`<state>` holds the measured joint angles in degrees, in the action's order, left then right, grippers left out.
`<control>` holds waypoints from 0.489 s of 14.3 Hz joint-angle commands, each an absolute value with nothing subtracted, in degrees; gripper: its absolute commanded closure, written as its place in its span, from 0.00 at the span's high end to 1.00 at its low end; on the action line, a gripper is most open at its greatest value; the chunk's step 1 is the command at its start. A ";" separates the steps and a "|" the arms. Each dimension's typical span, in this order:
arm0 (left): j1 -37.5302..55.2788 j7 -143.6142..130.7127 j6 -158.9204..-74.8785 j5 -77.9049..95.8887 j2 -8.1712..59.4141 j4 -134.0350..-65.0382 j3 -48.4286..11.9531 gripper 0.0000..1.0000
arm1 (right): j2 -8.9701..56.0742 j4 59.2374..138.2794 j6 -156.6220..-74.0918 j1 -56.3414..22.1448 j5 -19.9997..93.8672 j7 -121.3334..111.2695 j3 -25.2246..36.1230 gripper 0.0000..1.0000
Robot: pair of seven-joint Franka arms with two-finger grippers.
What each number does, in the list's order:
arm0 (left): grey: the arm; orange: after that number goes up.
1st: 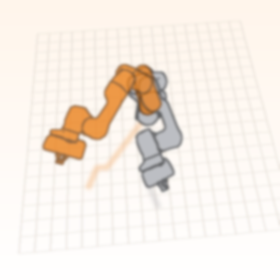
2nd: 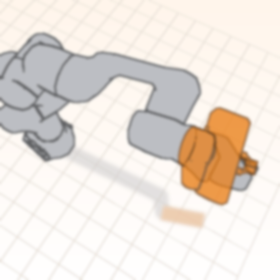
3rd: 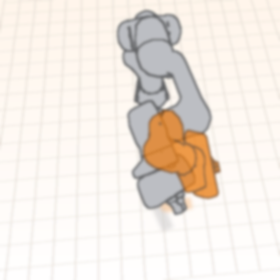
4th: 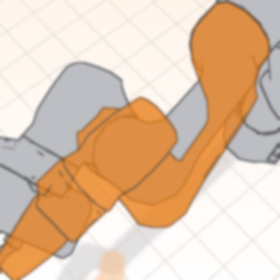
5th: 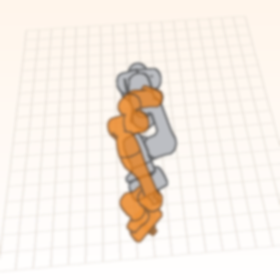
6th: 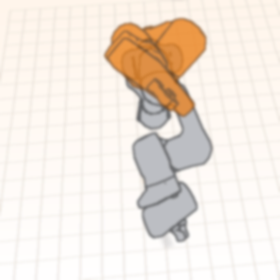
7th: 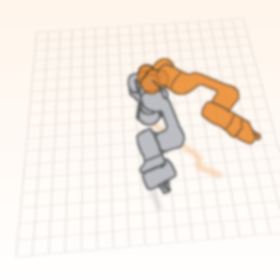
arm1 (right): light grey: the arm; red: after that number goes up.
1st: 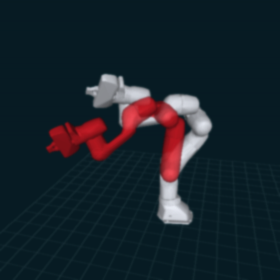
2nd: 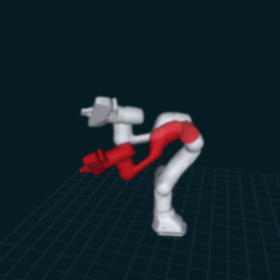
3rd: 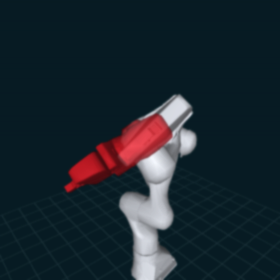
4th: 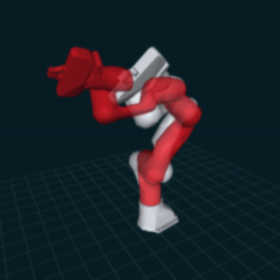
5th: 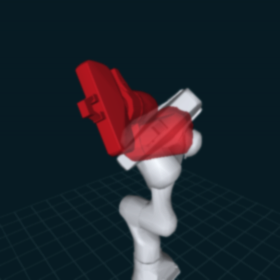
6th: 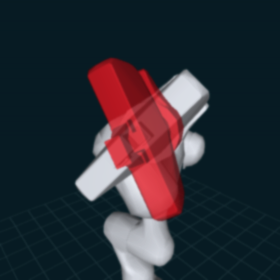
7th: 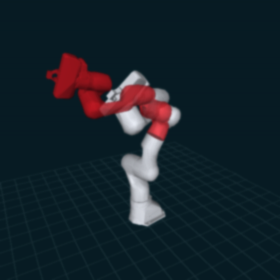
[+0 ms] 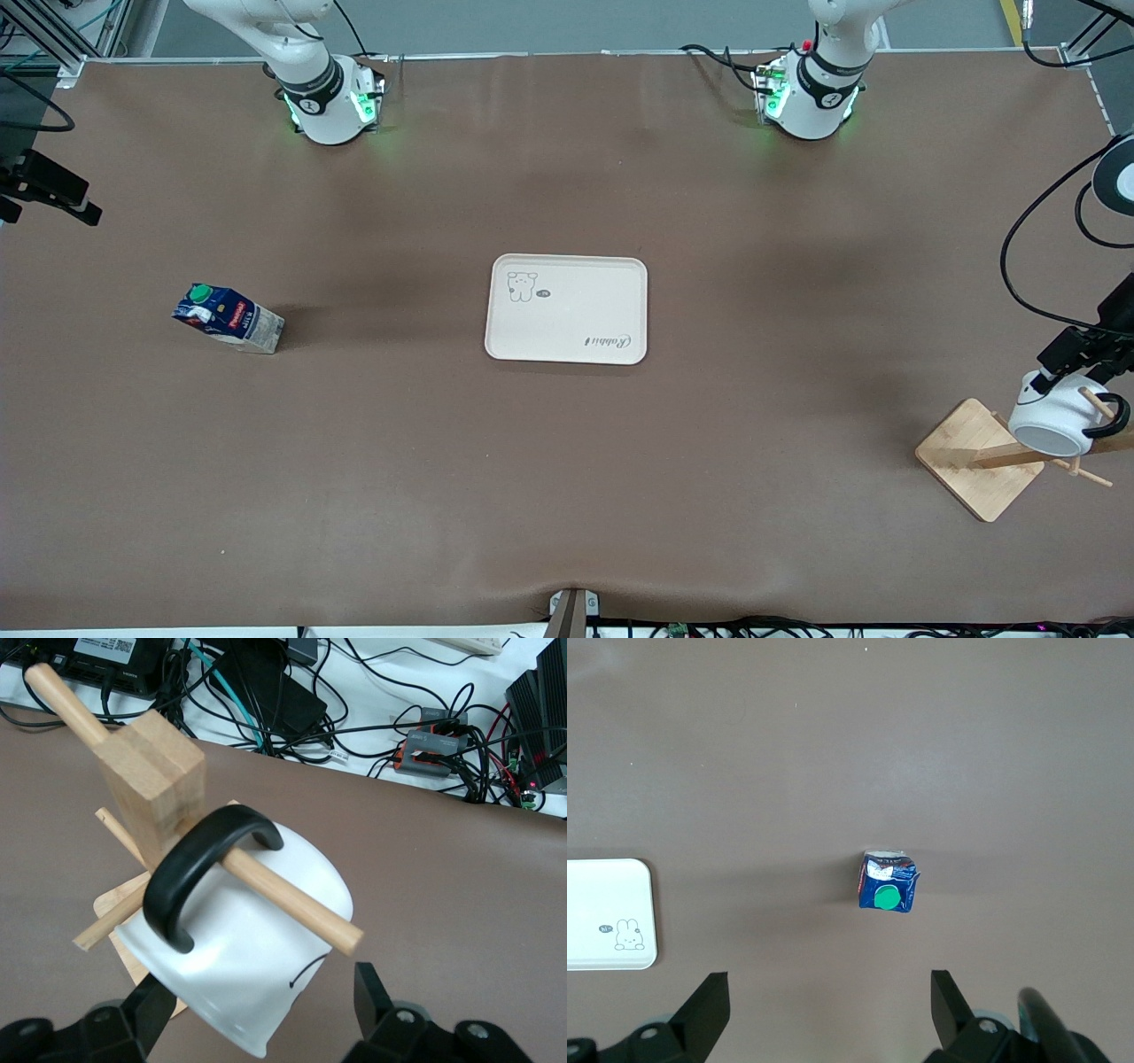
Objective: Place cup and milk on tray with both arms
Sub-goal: 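Grasp the white mug rim with the left gripper and lift it off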
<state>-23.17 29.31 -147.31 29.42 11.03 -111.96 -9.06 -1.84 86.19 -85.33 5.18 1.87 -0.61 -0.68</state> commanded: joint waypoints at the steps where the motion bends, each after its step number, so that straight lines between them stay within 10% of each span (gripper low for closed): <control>1: -22.85 30.06 -148.10 30.41 11.78 -110.65 -9.23 0.71 | -1.14 84.81 -84.99 5.80 2.81 -0.18 -1.05 1.00; 7: -22.59 30.06 -147.83 29.97 11.43 -110.65 -9.23 0.32 | -1.14 84.73 -84.99 5.71 2.81 -0.18 -1.05 1.00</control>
<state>-22.87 29.31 -147.40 29.42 11.31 -111.15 -9.10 -1.81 86.15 -85.36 5.19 1.87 -0.61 -0.68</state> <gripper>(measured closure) 0.555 0.000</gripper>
